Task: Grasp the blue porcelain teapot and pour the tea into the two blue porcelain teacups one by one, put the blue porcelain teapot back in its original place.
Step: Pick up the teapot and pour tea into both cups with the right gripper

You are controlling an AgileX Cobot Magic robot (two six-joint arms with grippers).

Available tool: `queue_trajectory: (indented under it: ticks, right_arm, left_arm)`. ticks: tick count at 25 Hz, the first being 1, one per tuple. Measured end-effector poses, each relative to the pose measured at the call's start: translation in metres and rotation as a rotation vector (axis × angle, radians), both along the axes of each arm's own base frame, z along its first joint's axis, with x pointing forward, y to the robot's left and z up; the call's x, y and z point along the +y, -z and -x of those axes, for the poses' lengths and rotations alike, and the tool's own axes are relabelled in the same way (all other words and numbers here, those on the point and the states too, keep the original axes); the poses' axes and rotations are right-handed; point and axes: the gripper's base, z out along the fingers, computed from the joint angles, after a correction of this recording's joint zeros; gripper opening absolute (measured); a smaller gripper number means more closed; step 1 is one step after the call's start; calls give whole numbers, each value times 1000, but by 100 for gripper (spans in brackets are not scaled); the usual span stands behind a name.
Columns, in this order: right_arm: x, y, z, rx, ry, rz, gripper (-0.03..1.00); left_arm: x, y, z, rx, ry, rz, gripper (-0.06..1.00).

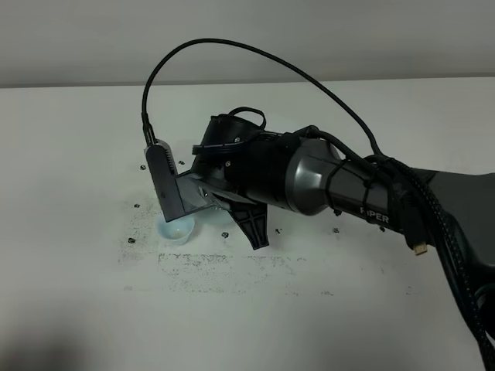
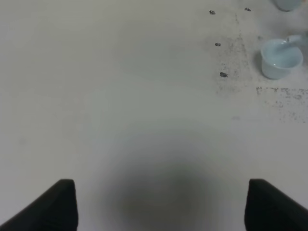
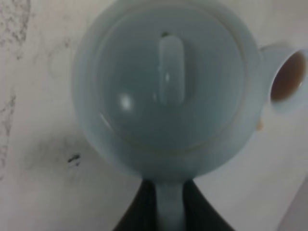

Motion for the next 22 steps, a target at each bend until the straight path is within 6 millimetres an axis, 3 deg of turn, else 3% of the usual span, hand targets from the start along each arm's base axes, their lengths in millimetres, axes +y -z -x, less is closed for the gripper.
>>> queue_trajectory:
  ticks: [22]
  right_arm:
    - [1,-5,2,-99,-62,132,4]
  left_arm:
    - [0,0,0,0,1,-1,68]
